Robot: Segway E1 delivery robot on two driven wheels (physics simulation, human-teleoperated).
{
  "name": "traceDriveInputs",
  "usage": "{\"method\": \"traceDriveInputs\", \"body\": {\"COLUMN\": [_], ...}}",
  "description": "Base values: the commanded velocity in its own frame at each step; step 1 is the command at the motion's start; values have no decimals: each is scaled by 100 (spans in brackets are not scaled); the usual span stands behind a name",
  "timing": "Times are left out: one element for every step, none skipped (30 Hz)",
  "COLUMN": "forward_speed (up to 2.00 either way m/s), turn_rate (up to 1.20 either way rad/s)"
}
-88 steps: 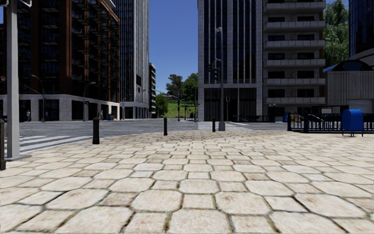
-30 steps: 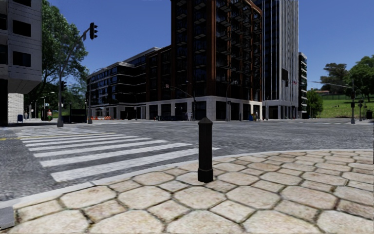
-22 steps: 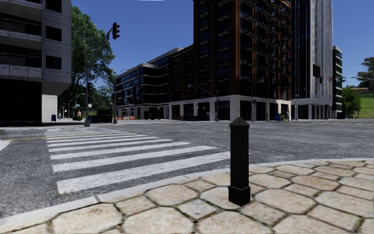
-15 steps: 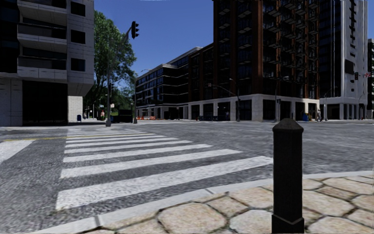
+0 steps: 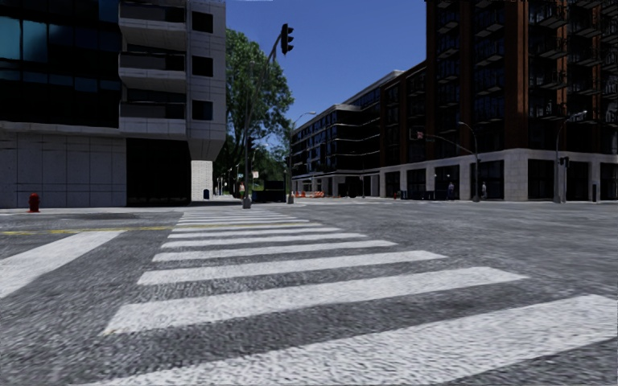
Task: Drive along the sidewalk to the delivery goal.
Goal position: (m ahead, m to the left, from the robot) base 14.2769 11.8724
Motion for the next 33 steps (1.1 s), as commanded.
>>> {"method": "traceDriveInputs", "body": {"forward_speed": [200,200,200,200,200,199,191,182,182,171,166,163,161,161,159,159,159,159,159,159,159,159,159,159,159,159,159,159,159,159,159,159,159], "turn_rate": [55,55,54,50,50,40,34,32,32,29,24,22,17,17,11,3,0,0,0,0,0,0,0,0,0,0,0,0,0,5,12,20,20]}}
